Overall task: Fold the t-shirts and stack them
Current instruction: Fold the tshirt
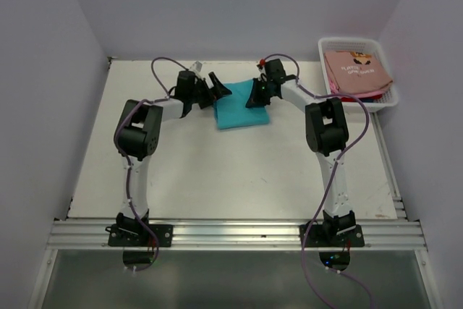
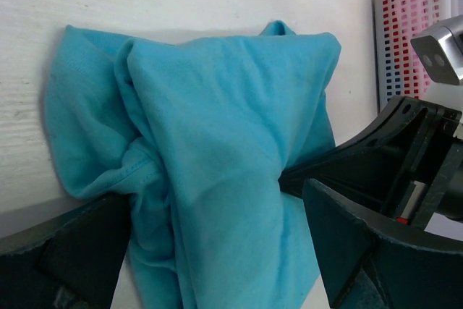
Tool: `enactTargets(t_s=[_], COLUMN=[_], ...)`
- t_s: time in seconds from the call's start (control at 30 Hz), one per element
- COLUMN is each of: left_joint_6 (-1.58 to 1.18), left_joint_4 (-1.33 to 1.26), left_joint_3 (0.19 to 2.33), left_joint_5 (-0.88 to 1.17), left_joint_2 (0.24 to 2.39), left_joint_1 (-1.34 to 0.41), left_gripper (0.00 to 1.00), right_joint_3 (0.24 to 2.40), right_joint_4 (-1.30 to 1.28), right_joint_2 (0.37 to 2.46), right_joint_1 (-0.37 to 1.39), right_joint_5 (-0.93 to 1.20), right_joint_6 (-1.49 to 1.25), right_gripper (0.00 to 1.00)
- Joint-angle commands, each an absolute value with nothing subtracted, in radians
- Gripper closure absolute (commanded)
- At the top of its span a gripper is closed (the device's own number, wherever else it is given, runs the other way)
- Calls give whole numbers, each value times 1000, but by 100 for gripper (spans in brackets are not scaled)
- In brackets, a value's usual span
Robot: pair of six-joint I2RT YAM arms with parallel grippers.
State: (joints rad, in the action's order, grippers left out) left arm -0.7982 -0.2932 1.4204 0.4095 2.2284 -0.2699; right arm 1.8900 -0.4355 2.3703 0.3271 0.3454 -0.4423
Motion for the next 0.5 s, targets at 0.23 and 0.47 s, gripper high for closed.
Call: enactTargets(t_s=[0.23,0.47], left_joint_6=[-879,-903], left_joint_4=[-307,-342], left_joint_3=[1379,1414], left_joint_5=[498,546], left_joint_2=[2345,2379], left_joint_1=[-325,-328], left_gripper=[3,60], right_joint_3=[1809,1767], right_joint_4=[-442,-425], right_joint_2=[2335,2301], right_joint_1=[327,328], right_joint_5=[316,334], right_joint_6=[-445,-439], right_gripper=[100,100])
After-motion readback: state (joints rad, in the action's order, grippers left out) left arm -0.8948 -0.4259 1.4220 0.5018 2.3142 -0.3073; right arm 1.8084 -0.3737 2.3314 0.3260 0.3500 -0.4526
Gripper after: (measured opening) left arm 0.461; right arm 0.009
